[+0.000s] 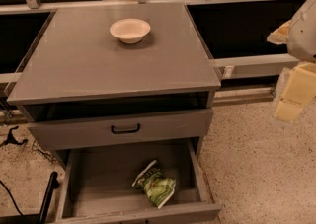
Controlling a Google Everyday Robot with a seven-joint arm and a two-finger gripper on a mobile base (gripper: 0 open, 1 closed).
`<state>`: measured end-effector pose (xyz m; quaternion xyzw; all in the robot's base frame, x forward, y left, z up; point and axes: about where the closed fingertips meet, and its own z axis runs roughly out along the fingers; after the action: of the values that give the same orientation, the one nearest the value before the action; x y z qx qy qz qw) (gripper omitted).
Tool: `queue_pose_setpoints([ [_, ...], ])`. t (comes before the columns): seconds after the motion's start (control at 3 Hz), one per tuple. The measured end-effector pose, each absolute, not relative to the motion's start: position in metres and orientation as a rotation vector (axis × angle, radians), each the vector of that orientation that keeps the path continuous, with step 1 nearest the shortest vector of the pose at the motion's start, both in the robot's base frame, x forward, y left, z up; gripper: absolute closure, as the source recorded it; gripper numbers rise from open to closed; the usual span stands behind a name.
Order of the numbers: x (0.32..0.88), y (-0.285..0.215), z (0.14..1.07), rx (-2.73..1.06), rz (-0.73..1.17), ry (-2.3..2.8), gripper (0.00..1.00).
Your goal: Pick green jalapeno chip bag from middle drawer and place on counter
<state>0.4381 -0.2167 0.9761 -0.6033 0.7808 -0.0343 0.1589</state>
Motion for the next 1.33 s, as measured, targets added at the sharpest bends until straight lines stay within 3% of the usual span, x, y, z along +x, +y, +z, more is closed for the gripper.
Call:
queue_pose_setpoints([
  [1.0,0.443,-0.207,0.925,-1.649,-0.076,2.274,0.00],
  [1.33,0.445,-0.199,0.862,-1.600,-0.021,2.361,0.00],
])
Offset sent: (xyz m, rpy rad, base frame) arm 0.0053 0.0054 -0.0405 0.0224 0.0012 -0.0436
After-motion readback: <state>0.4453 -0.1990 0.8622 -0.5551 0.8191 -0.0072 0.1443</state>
